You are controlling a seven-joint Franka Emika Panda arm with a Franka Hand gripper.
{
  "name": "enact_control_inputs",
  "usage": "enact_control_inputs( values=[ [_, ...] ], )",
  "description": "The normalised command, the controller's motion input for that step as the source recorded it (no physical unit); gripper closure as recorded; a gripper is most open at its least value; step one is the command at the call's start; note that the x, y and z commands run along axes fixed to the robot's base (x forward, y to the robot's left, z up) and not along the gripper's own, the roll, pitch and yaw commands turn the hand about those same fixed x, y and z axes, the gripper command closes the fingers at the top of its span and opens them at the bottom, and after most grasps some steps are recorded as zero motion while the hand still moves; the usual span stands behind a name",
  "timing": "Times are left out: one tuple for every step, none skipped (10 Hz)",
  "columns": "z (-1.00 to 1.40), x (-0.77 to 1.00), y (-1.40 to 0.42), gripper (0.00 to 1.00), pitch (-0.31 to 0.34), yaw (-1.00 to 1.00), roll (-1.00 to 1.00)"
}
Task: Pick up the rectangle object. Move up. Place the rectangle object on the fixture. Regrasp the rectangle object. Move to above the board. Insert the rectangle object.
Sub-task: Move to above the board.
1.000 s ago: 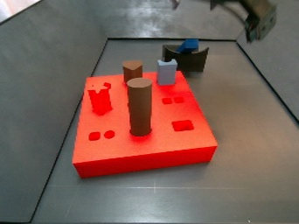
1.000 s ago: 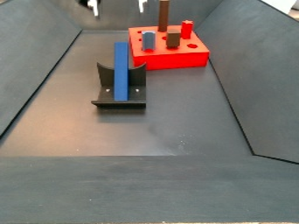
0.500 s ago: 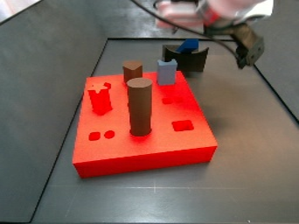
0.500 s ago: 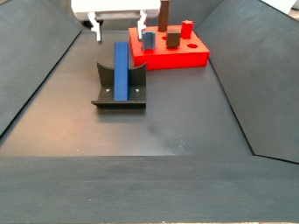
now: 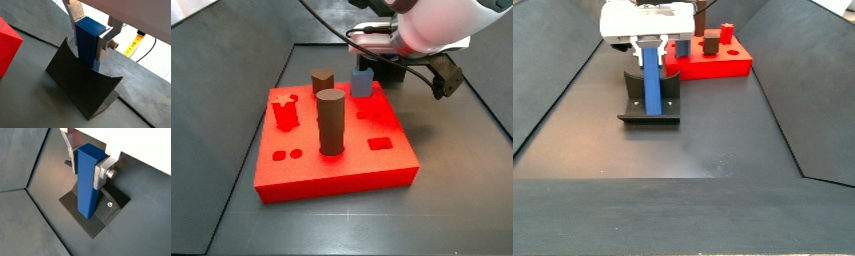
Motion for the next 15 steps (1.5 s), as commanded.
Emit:
enact_control_inputs(
  values=[
    [1.00, -0.18, 0.08, 1.00, -0.069, -0.07, 0.08],
    [1.00, -0.18, 0.08, 1.00, -0.073, -0.07, 0.06],
    [1.00, -0.18, 0.08, 1.00, -0.075, -0.07, 0.00],
    [1.00, -0.17, 0.08, 1.00, -0.061, -0.08, -0.02],
    [1.00, -0.17, 0.07, 1.00, -0.029, -0.08, -0.06],
    [1.00, -0.16, 0.07, 1.00, -0.009, -0.09, -0.08],
    [1.00, -0.16, 0.07, 1.00, 0.010, -0.08, -0.09],
    [1.00, -0.16, 0.07, 1.00, 0.016, -0.07, -0.10],
    [1.00, -0.16, 0.06, 1.00, 0.024, -0.06, -0.11],
    [1.00, -0.15, 0.06, 1.00, 0.025, -0.04, -0.11],
    [1.00, -0.15, 0.06, 1.00, 0.023, -0.02, -0.10],
    [1.00, -0.15, 0.05, 1.00, 0.022, -0.02, -0.10],
    [1.00, -0.14, 0.05, 1.00, 0.017, -0.01, -0.10],
    [1.00, -0.14, 0.05, 1.00, 0.014, -0.01, -0.09],
    [1.00, -0.14, 0.05, 1.00, 0.014, 0.00, -0.08]
  ],
)
